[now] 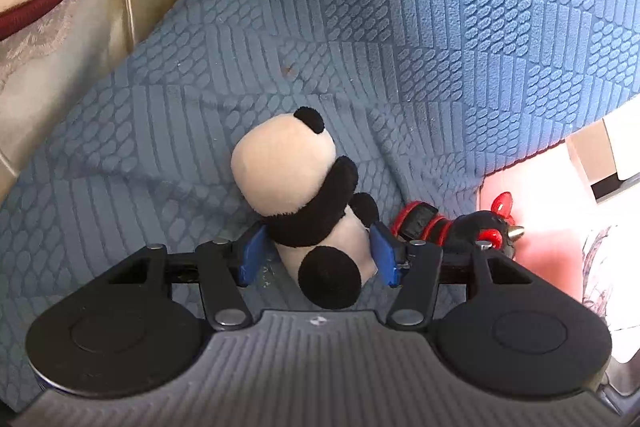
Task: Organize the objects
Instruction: 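Lift the panda with the left gripper while the right gripper lifts the red toy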
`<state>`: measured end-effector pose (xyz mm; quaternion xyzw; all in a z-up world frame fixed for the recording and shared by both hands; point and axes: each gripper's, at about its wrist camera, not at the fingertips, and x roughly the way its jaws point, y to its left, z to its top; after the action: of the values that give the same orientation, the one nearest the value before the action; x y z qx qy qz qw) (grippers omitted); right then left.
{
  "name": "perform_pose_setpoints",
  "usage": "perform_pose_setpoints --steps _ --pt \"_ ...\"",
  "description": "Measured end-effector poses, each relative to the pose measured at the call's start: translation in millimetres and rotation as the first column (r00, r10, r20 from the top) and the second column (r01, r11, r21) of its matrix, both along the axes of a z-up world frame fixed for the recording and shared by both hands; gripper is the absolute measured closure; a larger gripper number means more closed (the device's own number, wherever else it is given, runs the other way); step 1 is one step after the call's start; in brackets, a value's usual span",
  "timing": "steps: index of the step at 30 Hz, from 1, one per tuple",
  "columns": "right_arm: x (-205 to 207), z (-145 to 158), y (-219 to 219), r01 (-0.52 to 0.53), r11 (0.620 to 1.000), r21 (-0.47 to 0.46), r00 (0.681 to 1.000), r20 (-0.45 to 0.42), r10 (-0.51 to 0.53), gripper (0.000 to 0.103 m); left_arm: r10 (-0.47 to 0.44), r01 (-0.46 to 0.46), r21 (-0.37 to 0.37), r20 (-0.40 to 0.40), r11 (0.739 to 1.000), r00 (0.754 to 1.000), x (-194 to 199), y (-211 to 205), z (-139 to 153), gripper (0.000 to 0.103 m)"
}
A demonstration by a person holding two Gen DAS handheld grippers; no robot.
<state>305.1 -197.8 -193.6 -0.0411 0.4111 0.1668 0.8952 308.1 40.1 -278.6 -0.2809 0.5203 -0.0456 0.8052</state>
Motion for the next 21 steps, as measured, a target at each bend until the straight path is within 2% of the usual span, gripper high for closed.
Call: perform_pose_setpoints --steps 5,16,21 --pt "-2 -1 -2 -0.015 1.0 0.008 1.0 -0.027 0.015 0.043 0.002 -0.002 0.002 0.007 1.0 1.0 0 -2 -1 0.042" --pt "-18 5 -6 -0.015 0.999 0.04 1.0 -0.004 0.015 0.043 -0.007 0.007 0.002 0.004 1.0 1.0 -7 1 4 0.046" --pt "-26 6 -12 -0.009 0.998 0.056 1.0 -0.022 0.011 0.043 -0.011 0.011 -0.001 0.003 1.0 1.0 -12 3 7 0.047"
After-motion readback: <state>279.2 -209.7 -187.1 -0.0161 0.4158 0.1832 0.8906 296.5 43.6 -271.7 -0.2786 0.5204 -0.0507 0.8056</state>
